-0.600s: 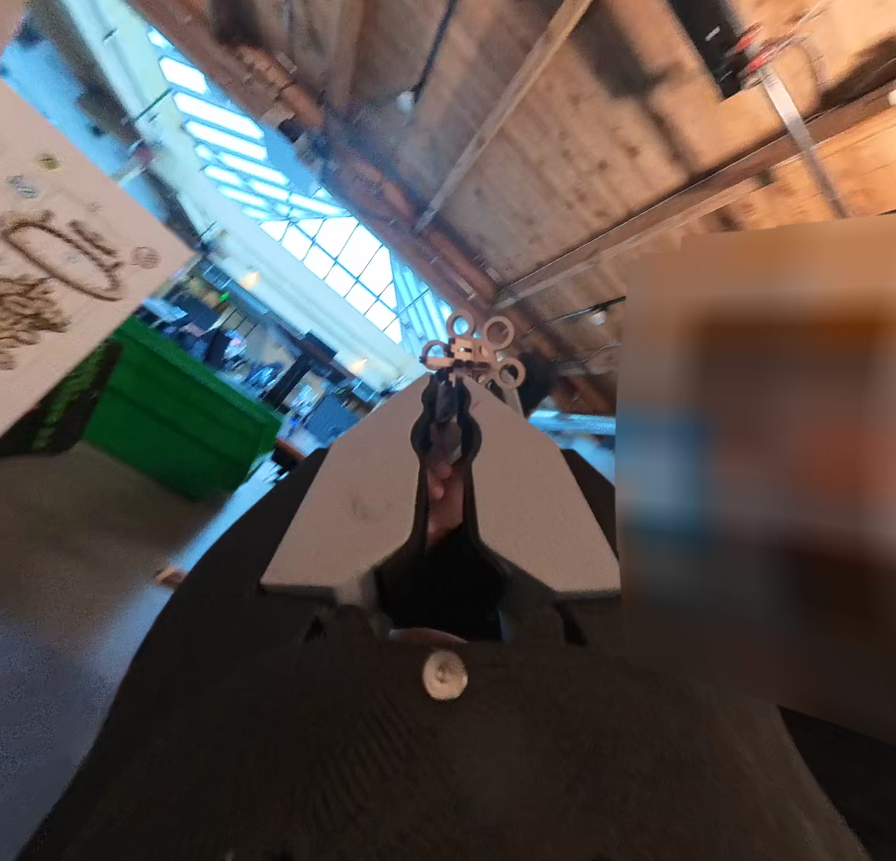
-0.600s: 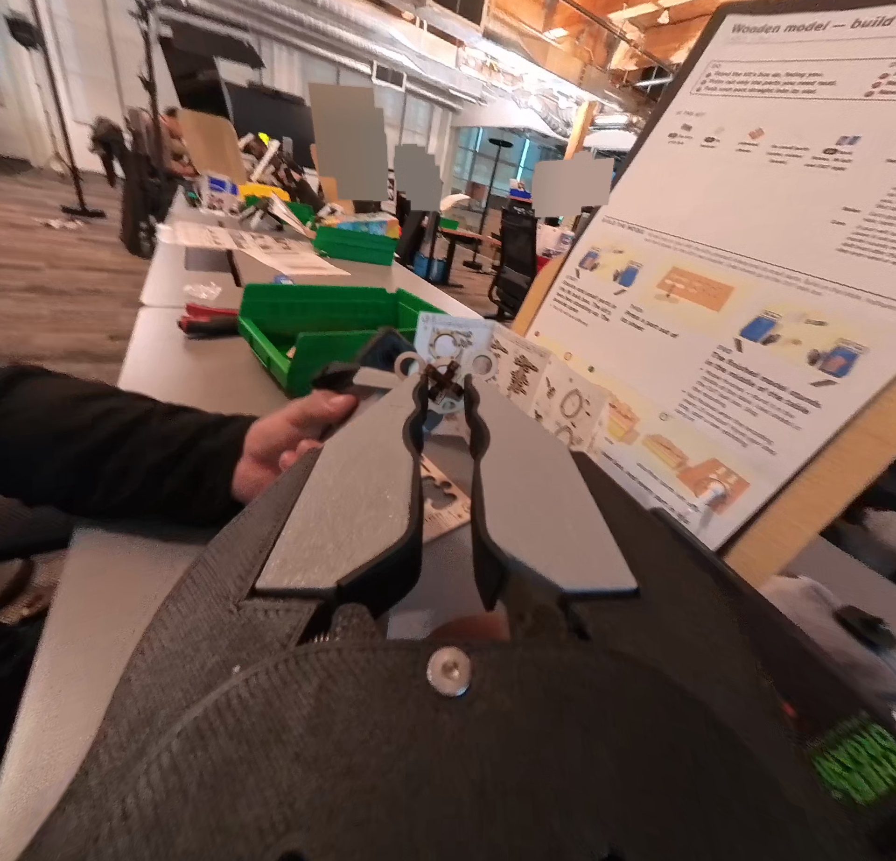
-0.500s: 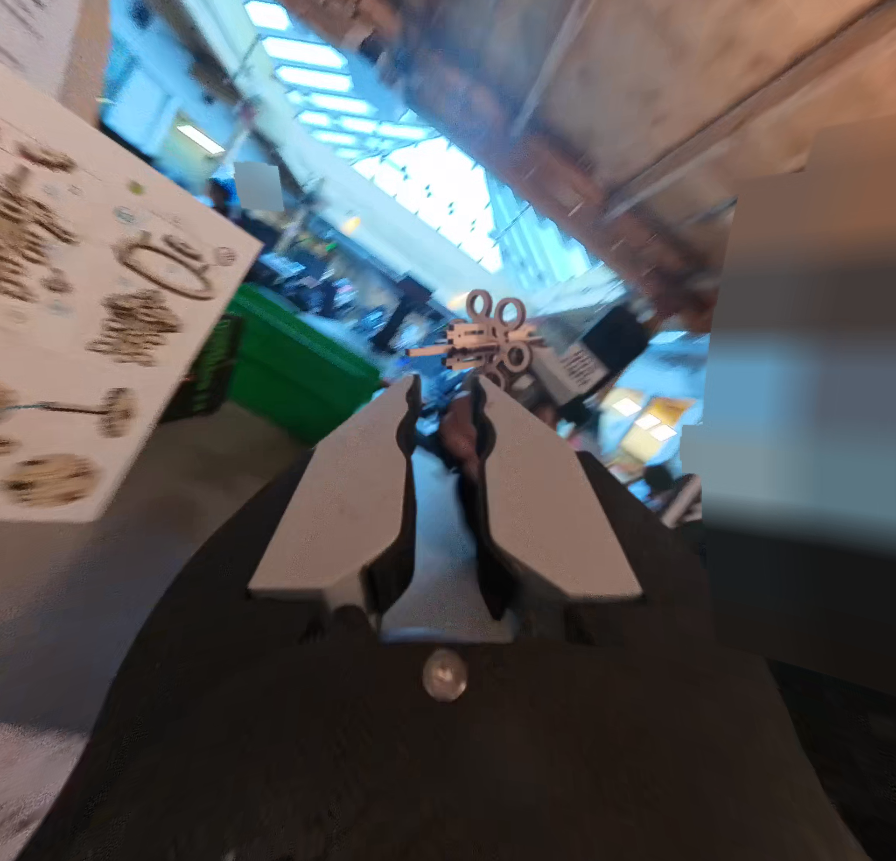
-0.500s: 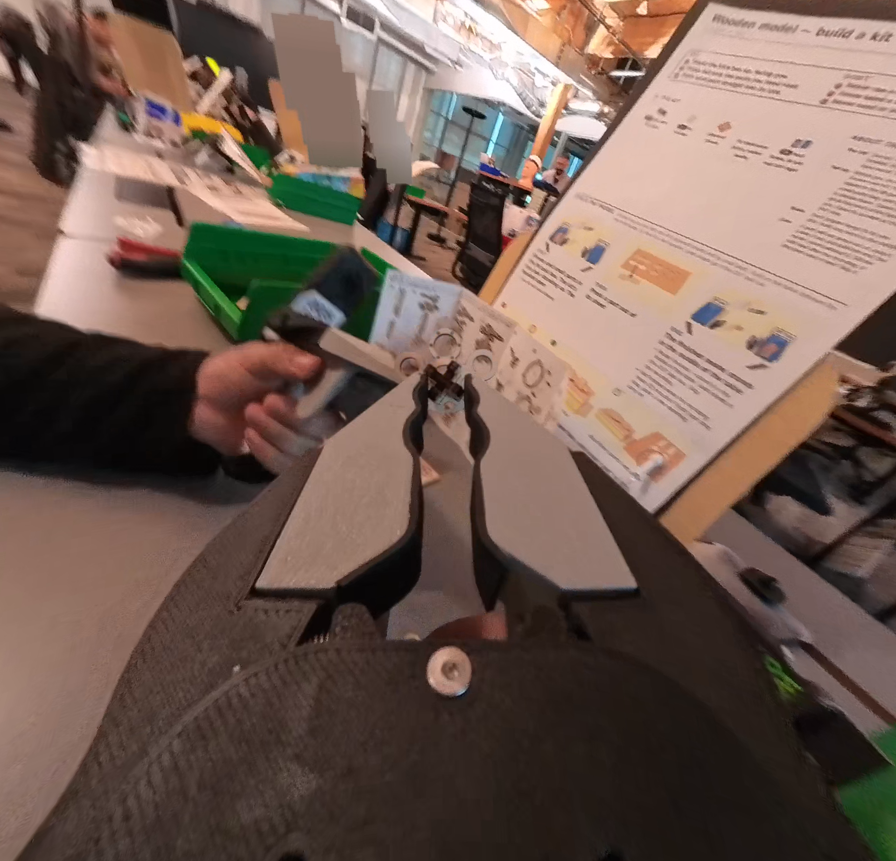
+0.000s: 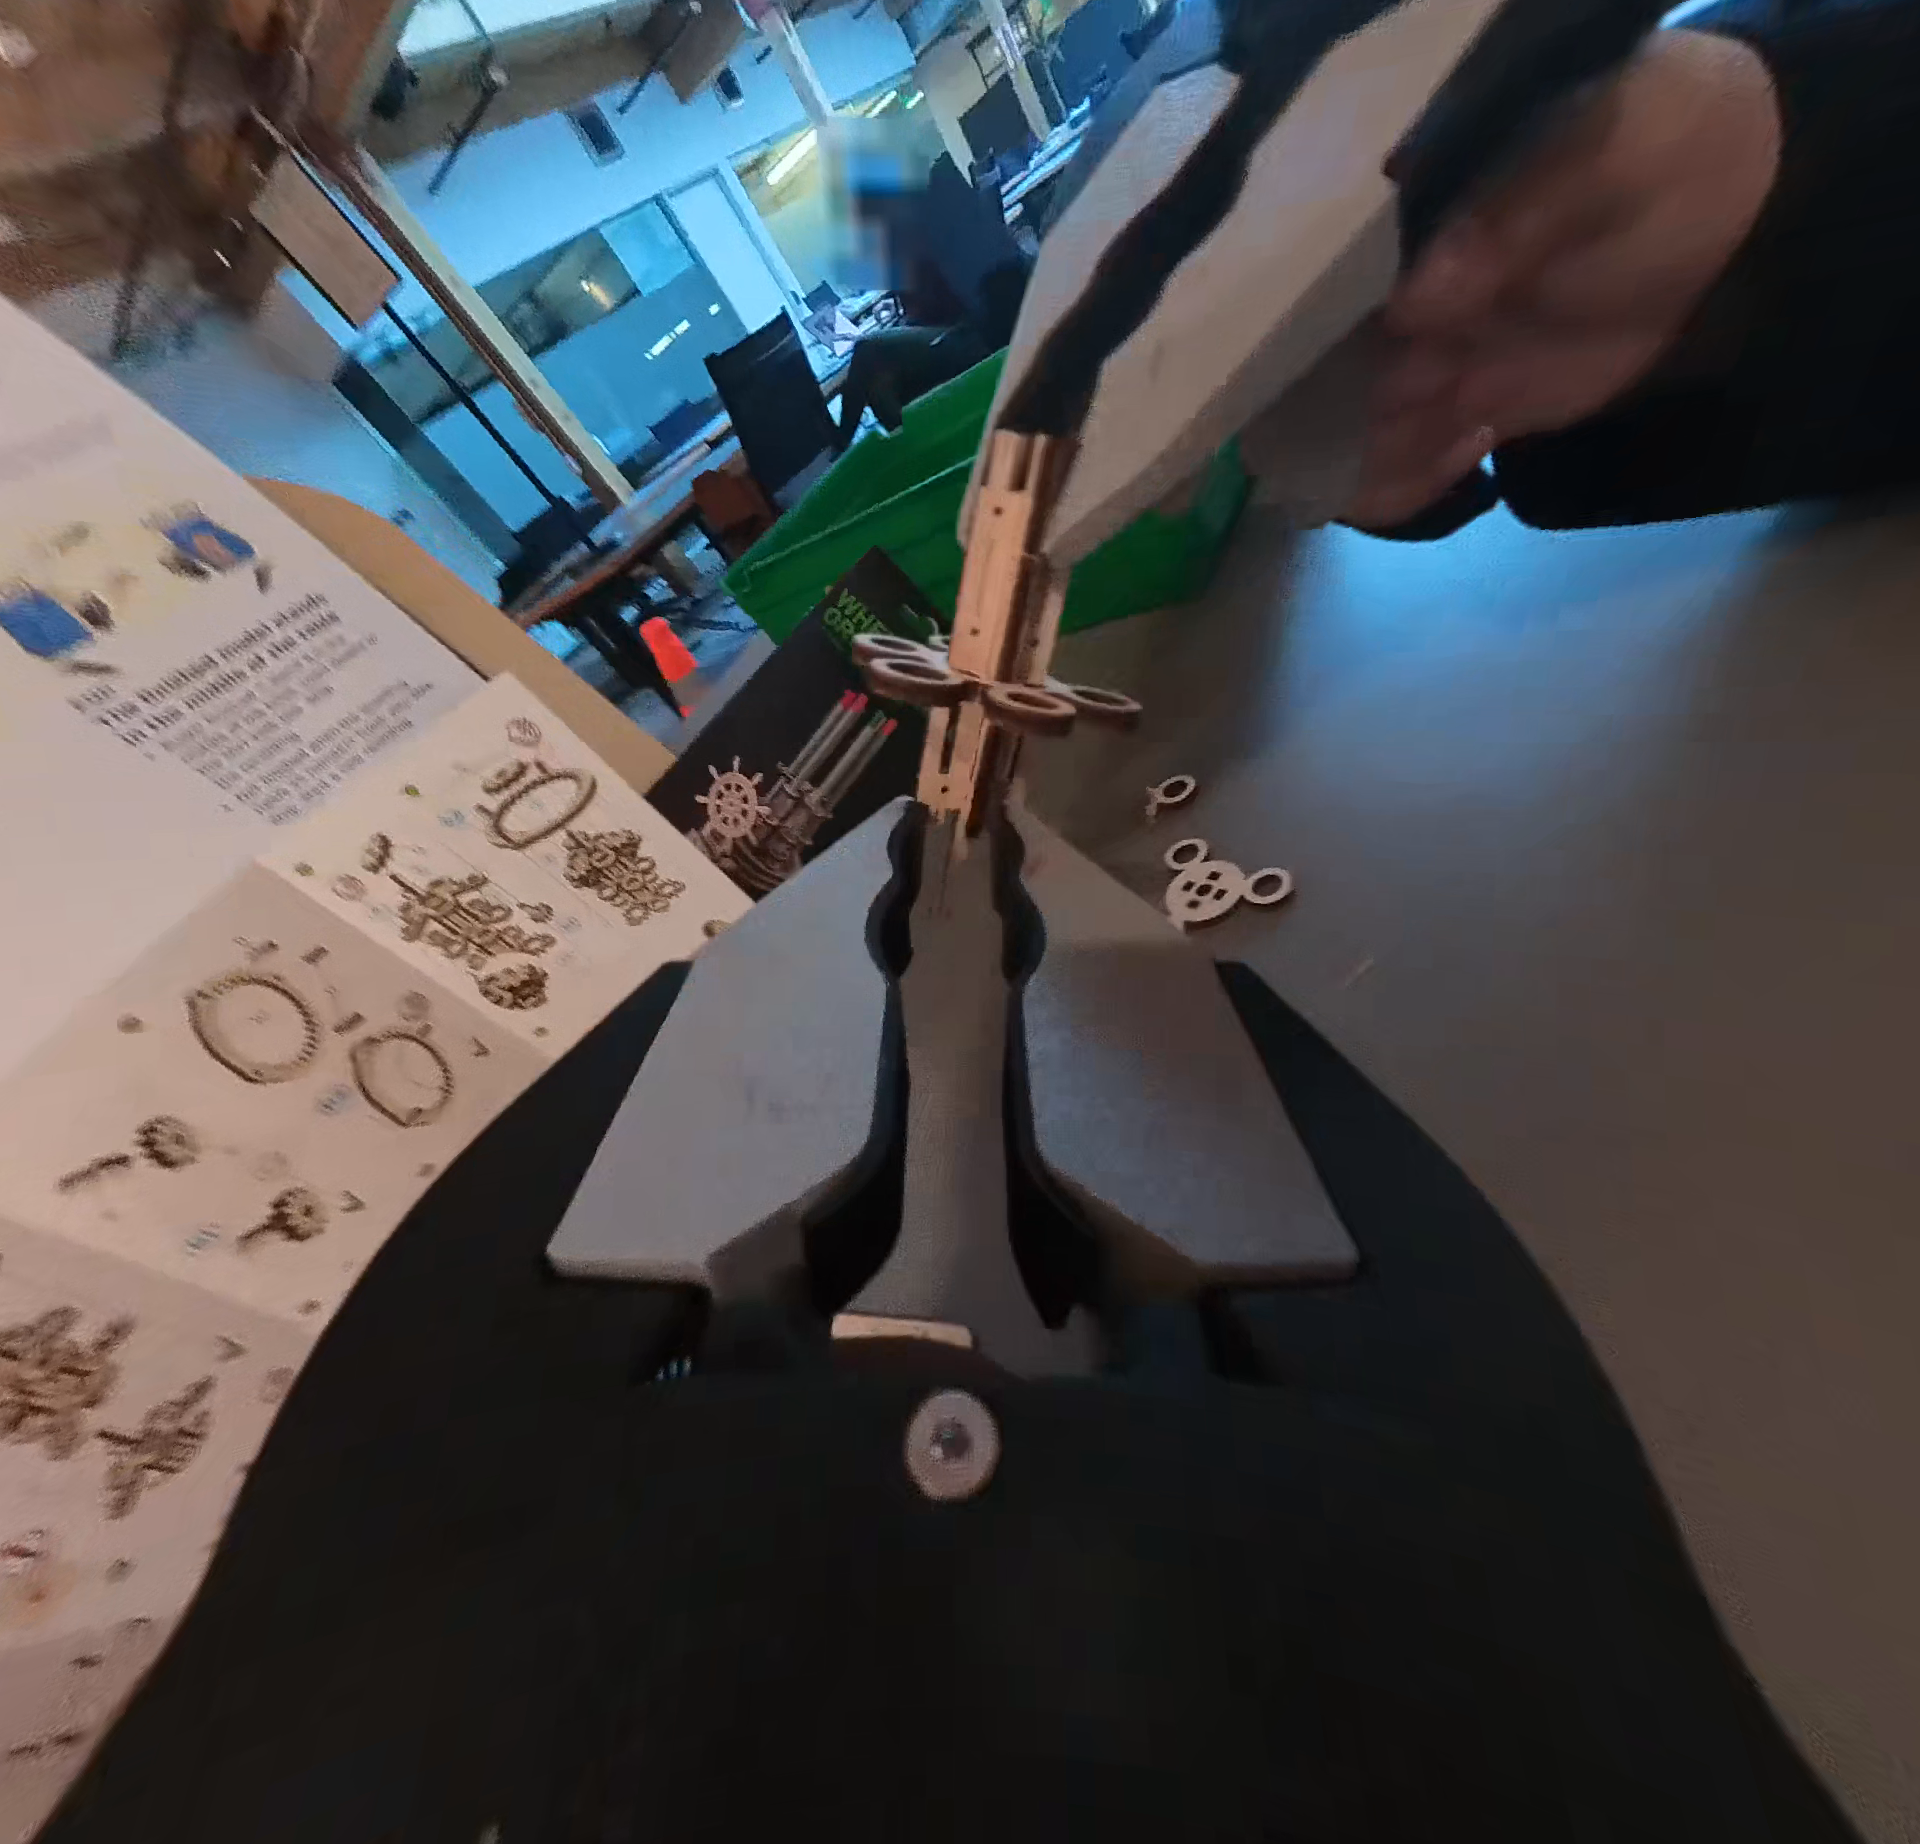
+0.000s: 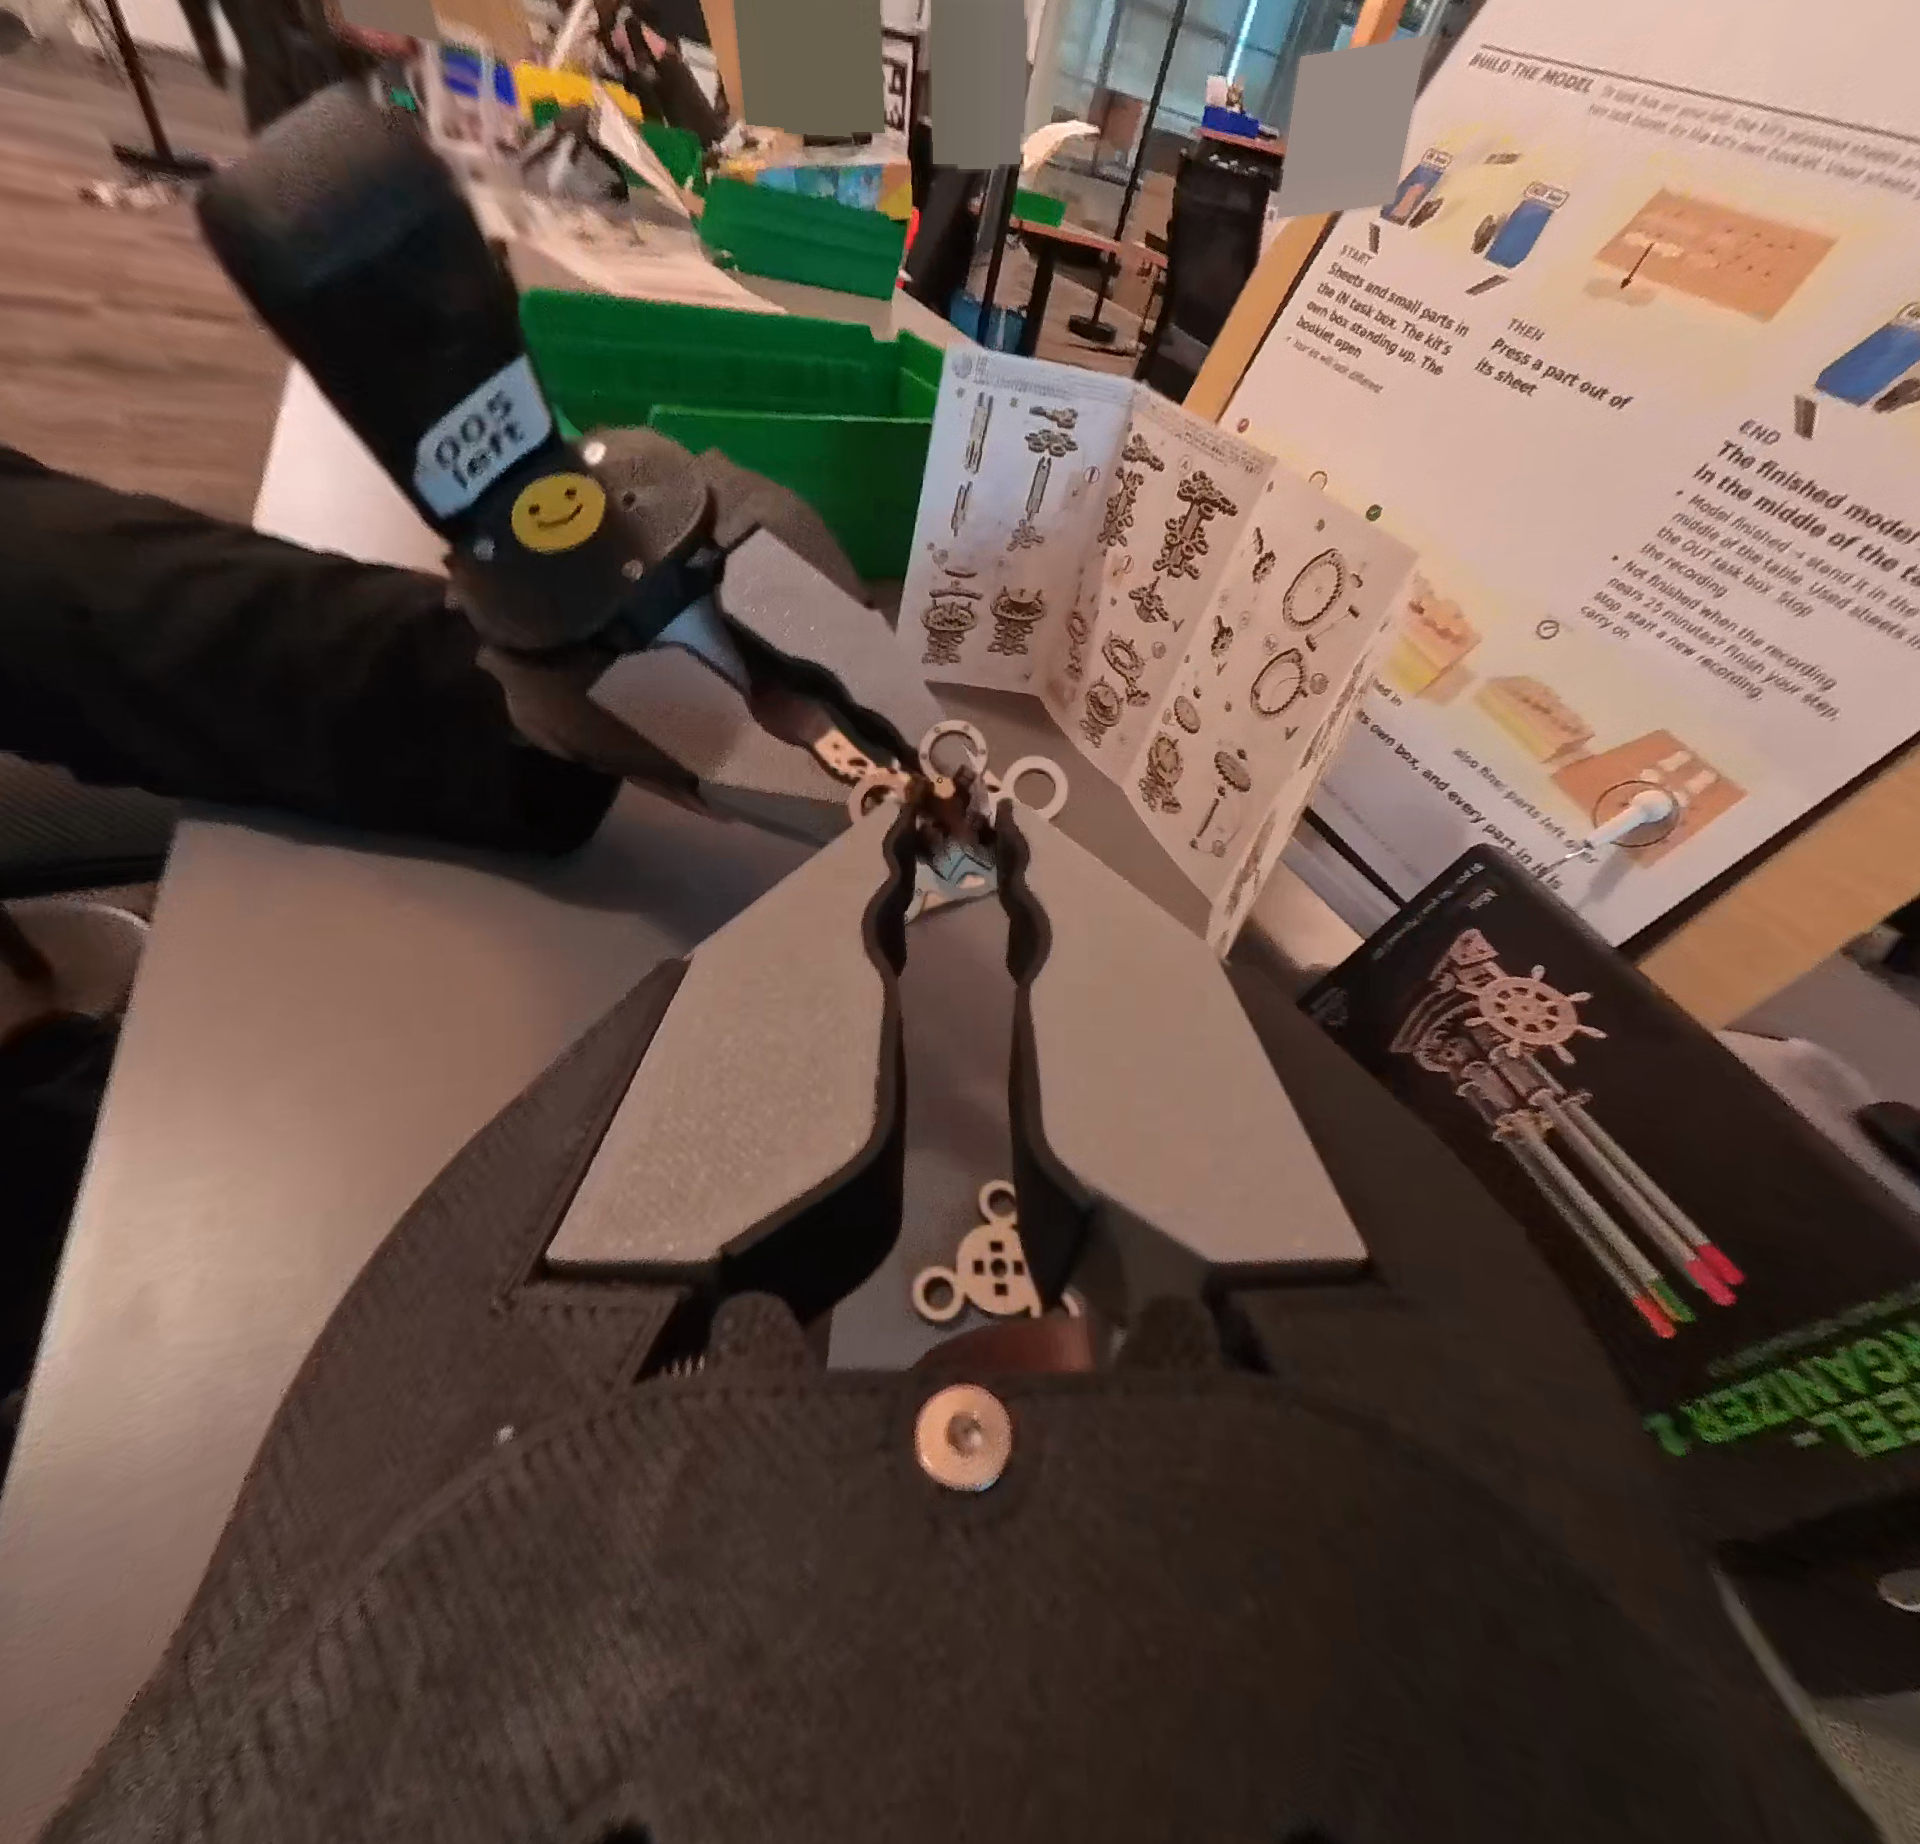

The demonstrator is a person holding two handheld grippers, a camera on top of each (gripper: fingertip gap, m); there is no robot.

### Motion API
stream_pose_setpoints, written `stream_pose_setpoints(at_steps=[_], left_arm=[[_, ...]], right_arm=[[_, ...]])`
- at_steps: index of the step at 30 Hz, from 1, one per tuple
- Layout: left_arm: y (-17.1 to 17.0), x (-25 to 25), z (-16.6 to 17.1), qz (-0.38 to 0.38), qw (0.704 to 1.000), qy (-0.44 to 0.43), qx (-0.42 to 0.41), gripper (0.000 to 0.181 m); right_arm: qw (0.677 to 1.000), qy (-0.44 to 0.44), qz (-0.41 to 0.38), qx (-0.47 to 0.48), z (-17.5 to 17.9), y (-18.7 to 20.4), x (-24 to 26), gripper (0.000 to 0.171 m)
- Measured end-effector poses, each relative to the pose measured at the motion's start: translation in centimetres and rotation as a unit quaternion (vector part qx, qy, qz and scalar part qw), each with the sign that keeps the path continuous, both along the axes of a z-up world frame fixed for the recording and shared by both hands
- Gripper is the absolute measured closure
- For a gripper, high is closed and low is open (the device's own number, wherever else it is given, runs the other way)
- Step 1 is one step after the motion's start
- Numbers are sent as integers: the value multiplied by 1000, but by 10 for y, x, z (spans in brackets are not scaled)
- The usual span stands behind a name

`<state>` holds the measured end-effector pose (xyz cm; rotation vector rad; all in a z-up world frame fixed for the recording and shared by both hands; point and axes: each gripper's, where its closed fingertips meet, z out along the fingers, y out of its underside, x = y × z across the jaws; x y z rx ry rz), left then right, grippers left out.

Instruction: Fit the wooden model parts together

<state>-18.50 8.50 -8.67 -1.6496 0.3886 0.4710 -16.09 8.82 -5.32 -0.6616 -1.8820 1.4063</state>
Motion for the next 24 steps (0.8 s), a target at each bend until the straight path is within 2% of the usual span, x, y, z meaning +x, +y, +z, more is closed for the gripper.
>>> stream_pose_setpoints(at_steps=[3, 5, 10, 13, 18, 20, 24], left_arm=[[0, 7, 6, -1, 999, 43, 21, 173], [-1, 14, 12, -5, 997, 67, 42, 179], [-7, 26, 28, -2, 985, 149, 85, 181], [-12, 30, 40, 8, 976, 183, 116, 181], [-14, 35, 42, -26, 979, 151, 135, 181], [-15, 37, 44, -45, 980, 125, 145, 181], [-16, 36, 47, -63, 981, 88, 160, 181]], right_arm=[[999, 0, 5, -34, 6, 0, 2, 160], [1000, 16, 2, -20, 6, -3, 3, 160], [991, 131, -5, 30, 21, -17, 21, 160], [986, 164, 3, 40, 28, -20, 30, 155], [983, 174, 51, -2, 50, -8, 53, 148], [986, 160, 56, 6, 48, 1, 55, 144], [988, 145, 46, 38, 39, 12, 52, 145]])
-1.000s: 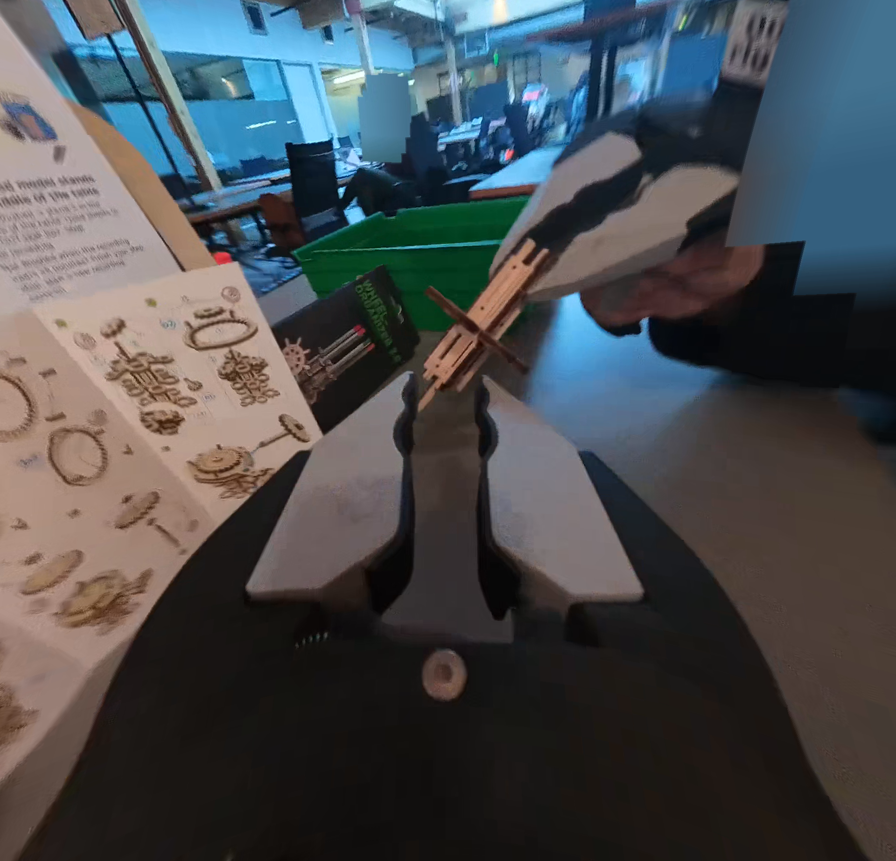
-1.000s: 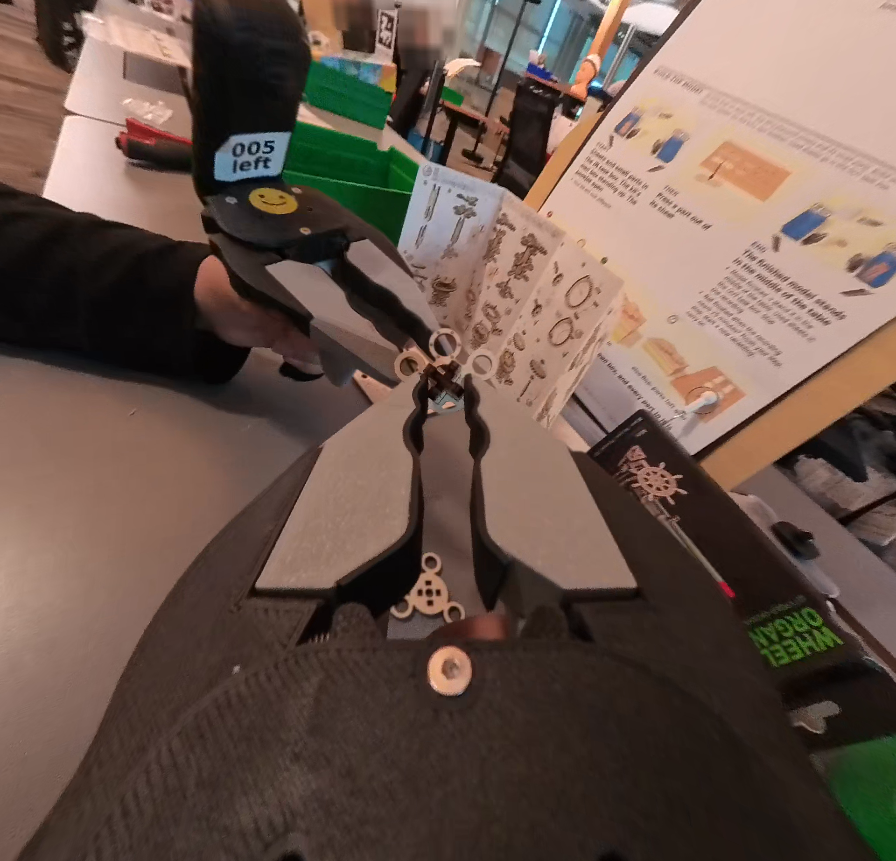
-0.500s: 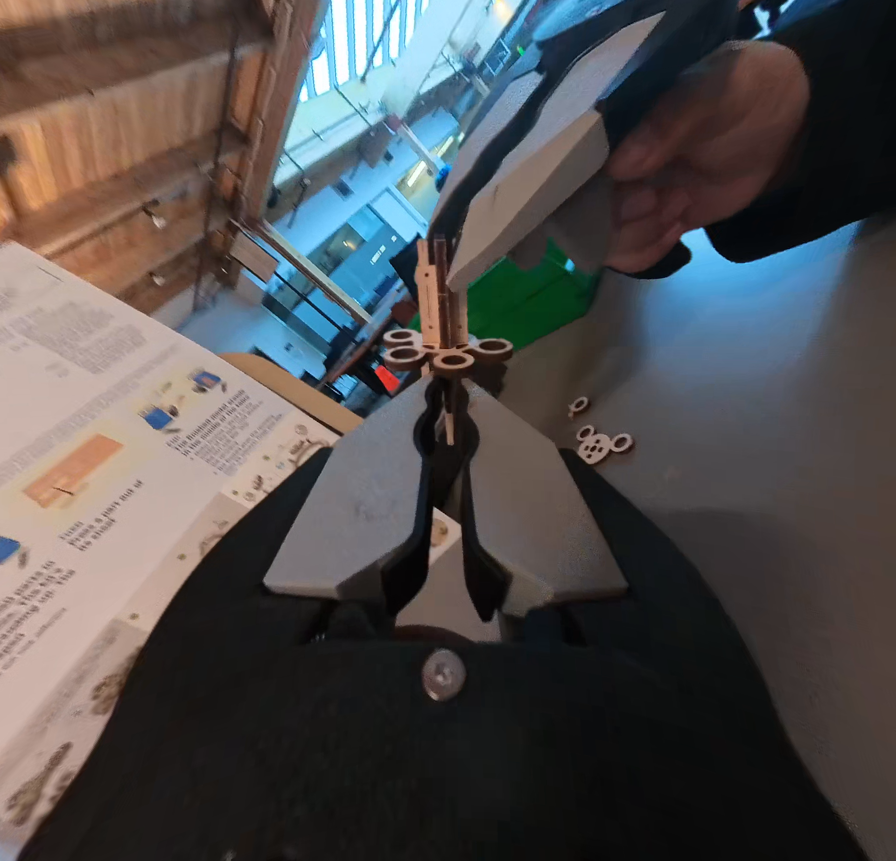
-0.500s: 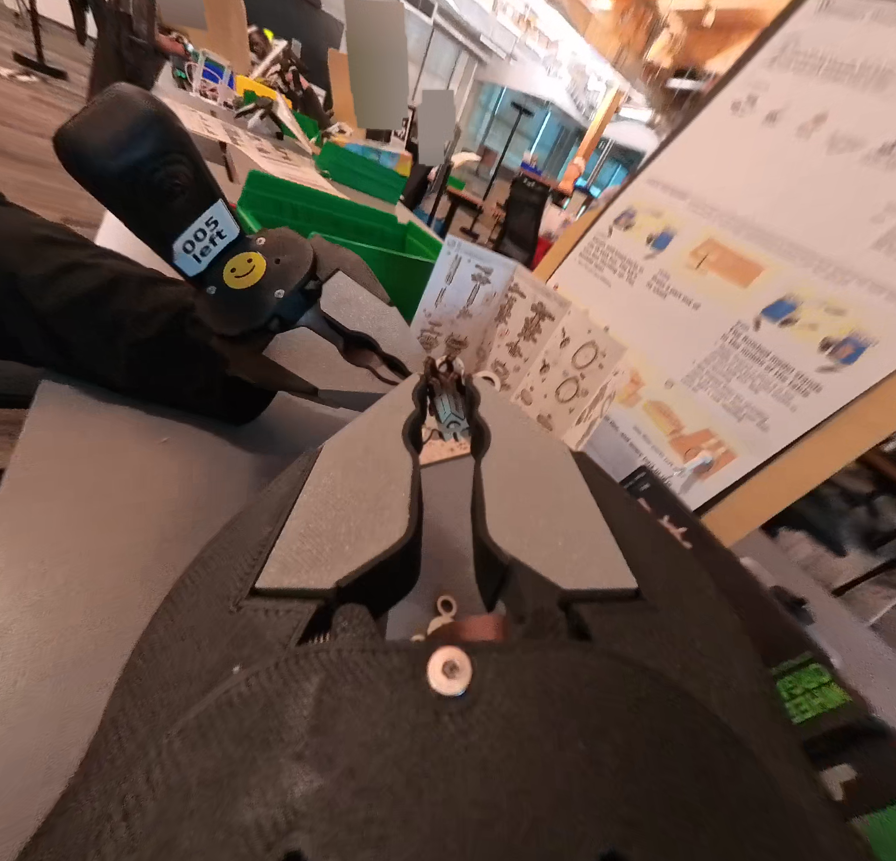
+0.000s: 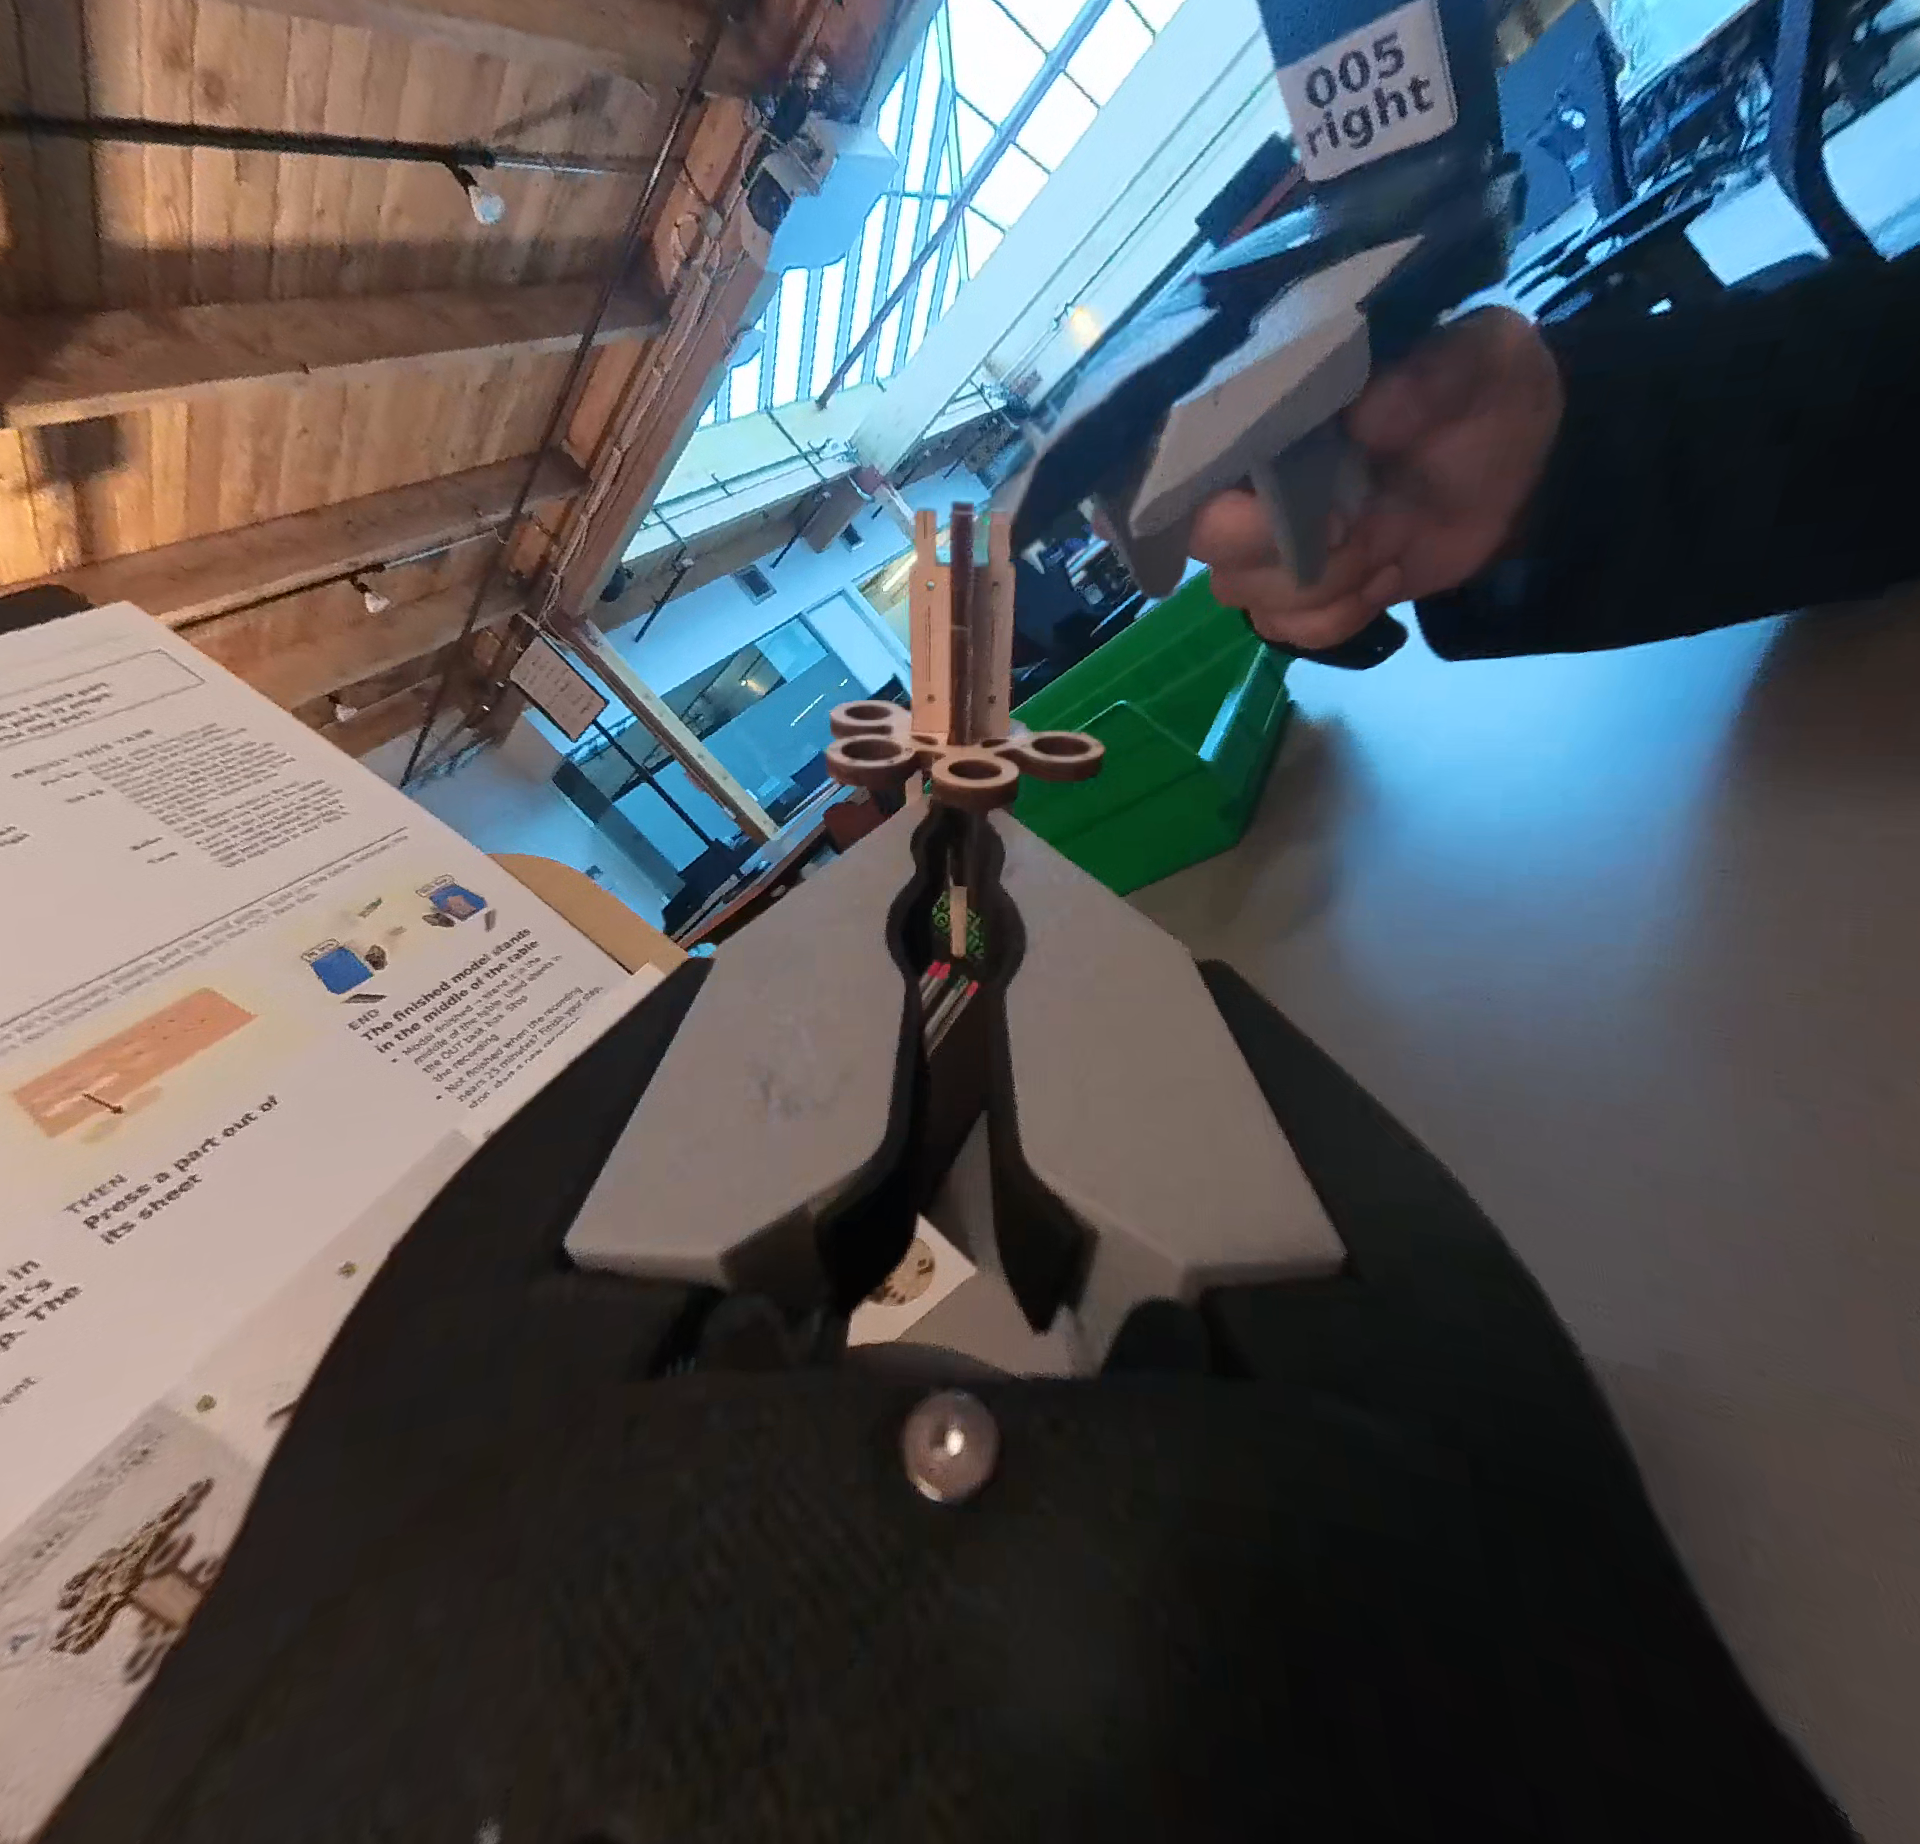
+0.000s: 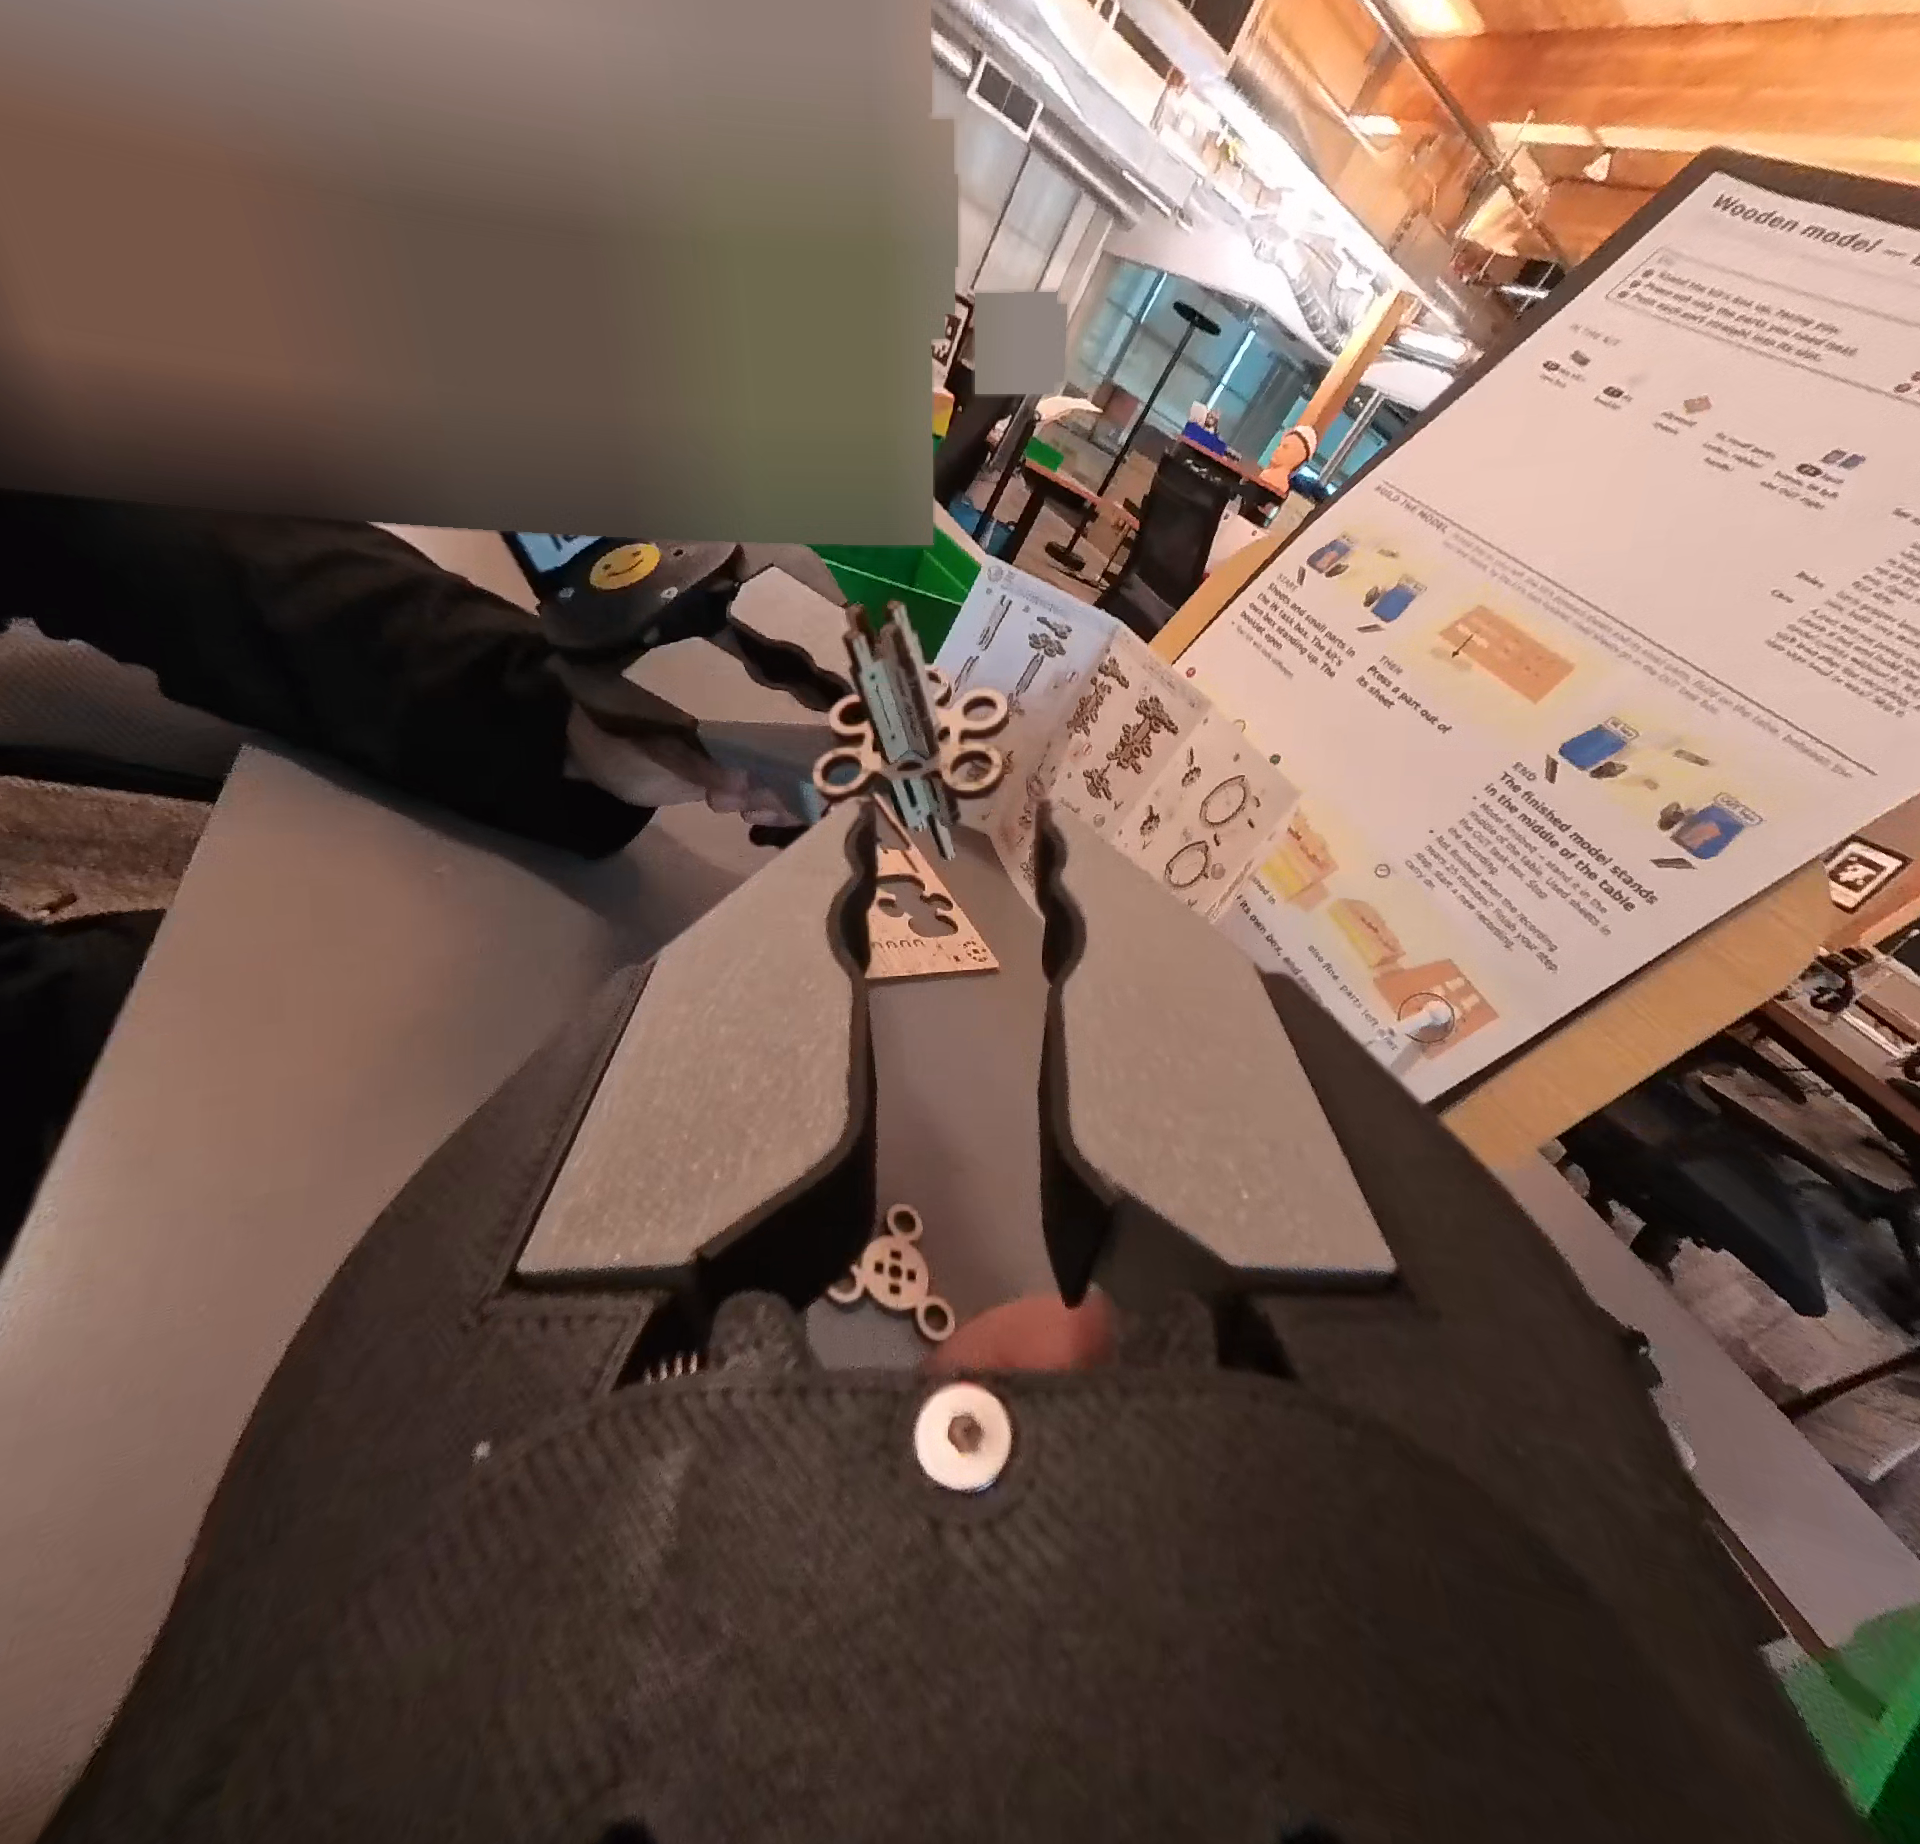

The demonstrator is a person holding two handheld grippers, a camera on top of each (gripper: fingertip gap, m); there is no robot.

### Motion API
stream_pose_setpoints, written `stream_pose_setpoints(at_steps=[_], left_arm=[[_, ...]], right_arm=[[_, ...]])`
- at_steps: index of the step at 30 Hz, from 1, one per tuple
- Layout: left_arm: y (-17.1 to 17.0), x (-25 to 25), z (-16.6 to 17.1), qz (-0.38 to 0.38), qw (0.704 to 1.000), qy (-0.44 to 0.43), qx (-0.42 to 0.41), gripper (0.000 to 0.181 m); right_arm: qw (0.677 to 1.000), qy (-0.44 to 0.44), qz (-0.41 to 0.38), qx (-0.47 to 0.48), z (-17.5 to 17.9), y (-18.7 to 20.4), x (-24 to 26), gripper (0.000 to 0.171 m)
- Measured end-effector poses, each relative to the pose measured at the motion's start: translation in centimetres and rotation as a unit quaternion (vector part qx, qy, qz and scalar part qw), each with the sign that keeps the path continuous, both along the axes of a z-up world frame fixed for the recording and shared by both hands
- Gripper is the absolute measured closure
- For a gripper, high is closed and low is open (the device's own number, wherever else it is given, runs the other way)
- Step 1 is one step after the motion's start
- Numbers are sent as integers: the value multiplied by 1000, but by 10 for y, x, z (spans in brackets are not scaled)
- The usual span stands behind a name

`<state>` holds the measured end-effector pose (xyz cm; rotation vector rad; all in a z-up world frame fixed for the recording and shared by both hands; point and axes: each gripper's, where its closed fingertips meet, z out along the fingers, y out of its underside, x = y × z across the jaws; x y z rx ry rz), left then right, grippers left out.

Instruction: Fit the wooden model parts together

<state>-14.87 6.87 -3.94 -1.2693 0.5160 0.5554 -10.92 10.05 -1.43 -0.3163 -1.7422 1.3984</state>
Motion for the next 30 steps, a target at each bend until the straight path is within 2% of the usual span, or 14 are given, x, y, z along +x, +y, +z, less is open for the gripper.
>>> stream_pose_setpoints(at_steps=[10, 18, 22, 30], left_arm=[[3, -2, -5, -8, 1000, -15, -8, 181], [1, 10, -3, -74, 995, -64, -16, 181], [2, 13, -8, -40, 999, 13, -23, 181], [5, 21, -13, -28, 997, 65, -37, 181]], right_arm=[[1000, -11, 0, 27, -13, -3, -3, 146], [1000, -11, 5, 23, -13, -5, -3, 147], [999, 1, 34, 38, -15, -13, 6, 146], [997, -8, 58, 49, -22, -17, 11, 146]])
